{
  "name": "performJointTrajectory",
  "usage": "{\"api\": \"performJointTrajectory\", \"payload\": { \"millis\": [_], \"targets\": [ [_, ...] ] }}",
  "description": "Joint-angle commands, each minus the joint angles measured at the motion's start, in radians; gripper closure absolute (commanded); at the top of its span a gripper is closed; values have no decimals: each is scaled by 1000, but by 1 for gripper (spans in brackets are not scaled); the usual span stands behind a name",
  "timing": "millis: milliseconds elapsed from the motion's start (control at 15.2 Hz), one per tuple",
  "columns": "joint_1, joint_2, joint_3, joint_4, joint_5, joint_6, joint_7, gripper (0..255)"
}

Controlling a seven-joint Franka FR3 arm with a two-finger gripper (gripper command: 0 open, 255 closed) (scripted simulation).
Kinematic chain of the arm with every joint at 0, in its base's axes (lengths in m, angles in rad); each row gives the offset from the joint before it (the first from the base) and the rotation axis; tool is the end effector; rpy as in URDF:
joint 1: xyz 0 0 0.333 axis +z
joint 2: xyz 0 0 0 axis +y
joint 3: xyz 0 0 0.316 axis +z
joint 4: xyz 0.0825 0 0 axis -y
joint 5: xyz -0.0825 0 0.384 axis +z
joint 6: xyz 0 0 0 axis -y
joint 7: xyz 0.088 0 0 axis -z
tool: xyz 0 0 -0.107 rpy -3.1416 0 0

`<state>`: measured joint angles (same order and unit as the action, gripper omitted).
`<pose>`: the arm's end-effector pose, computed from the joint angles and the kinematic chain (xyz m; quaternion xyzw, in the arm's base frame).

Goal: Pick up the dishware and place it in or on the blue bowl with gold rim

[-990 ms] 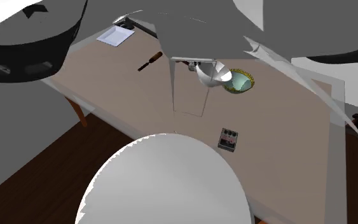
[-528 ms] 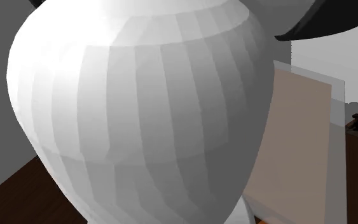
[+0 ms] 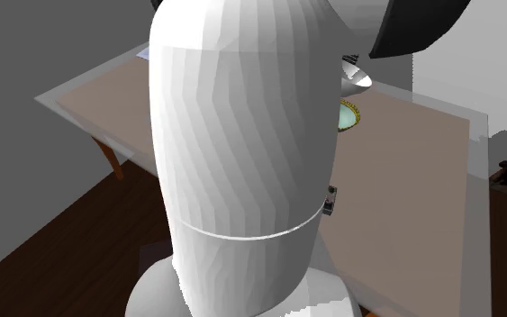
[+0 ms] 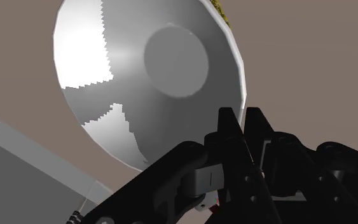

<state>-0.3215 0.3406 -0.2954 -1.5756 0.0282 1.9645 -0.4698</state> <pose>0.5556 -0.3639 0.4566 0.9965 -0.0689 0.0087 0.0464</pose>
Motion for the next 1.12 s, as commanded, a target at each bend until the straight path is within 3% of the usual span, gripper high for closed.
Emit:
{"api": "performJointTrajectory", "payload": {
  "millis": [0,1056],
  "targets": [
    [-3,13,1,-4,4,17,-4,255],
    [-7,80,11,-127,24,205,-8,255]
  ]
}}
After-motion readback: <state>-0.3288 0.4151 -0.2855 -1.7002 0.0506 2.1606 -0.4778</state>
